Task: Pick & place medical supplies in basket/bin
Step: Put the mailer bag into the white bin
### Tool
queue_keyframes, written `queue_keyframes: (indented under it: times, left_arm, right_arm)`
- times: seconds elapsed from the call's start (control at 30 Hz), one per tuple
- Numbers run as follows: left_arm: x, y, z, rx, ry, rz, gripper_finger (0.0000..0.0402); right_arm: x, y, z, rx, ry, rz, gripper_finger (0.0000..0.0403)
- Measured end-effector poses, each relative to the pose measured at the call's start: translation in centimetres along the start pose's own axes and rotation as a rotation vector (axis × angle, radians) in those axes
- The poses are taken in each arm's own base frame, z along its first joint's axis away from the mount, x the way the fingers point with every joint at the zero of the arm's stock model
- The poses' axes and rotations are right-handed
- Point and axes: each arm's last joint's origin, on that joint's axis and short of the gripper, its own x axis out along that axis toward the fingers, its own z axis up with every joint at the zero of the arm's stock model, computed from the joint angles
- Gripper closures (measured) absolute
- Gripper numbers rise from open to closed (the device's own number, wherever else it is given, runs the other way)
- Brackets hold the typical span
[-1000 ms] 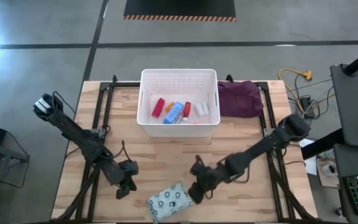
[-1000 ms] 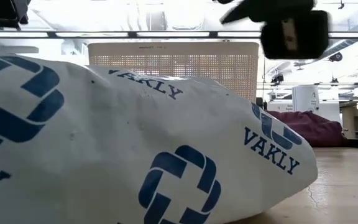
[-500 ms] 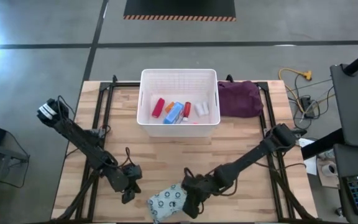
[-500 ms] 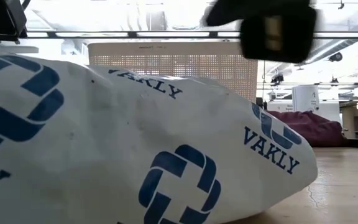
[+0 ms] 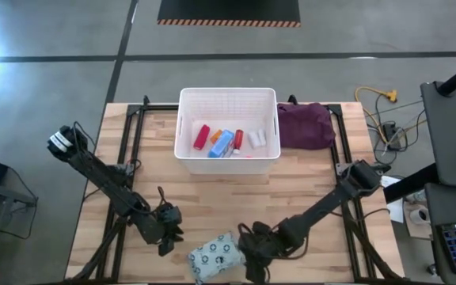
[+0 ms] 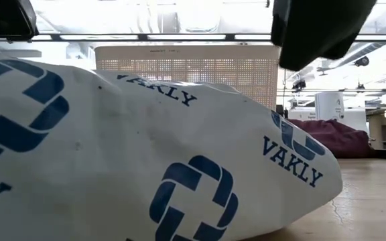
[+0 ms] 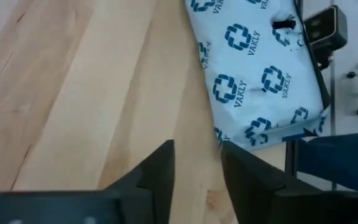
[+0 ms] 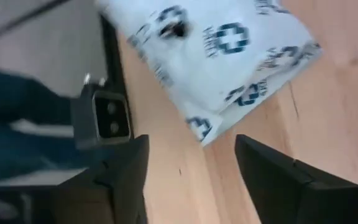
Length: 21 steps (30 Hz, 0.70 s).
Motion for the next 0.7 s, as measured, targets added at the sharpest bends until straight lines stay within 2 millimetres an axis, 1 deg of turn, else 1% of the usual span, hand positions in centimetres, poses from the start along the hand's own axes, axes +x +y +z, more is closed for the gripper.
queue_keyframes:
  times: [0.1,0.17,0.27,0.43,0.6,0.7]
  left_arm:
    - [0.0,-0.1,0.0,0.026,0.002,-0.009,0.0266]
    - [0.0,-0.2,0.1,0.042,-0.005,-0.021,0.0259]
    - [0.2,-0.2,0.1,0.051,-0.005,-0.019,0.0256]
    - [1.0,-0.2,-0.1,0.055,-0.001,-0.012,0.0256]
    - [1.8,-0.5,-0.1,0.048,-0.016,-0.037,0.0256]
    - [2.7,-0.3,-0.4,0.051,-0.007,-0.022,0.0255]
  right_arm:
    - [0.5,0.1,-0.4,-0.146,-0.011,-0.024,0.0147]
    - [1.2,-0.1,-0.7,-0.217,-0.022,-0.065,0.0135]
    - [2.5,-0.2,-0.8,-0.238,-0.043,-0.088,0.0123]
    - [4.9,-0.1,-1.1,-0.271,-0.007,-0.098,0.0113]
    - [5.5,0.8,-0.5,-0.295,-0.053,-0.112,0.0111]
    - [6.7,0.5,-0.3,-0.288,-0.072,-0.158,0.0115]
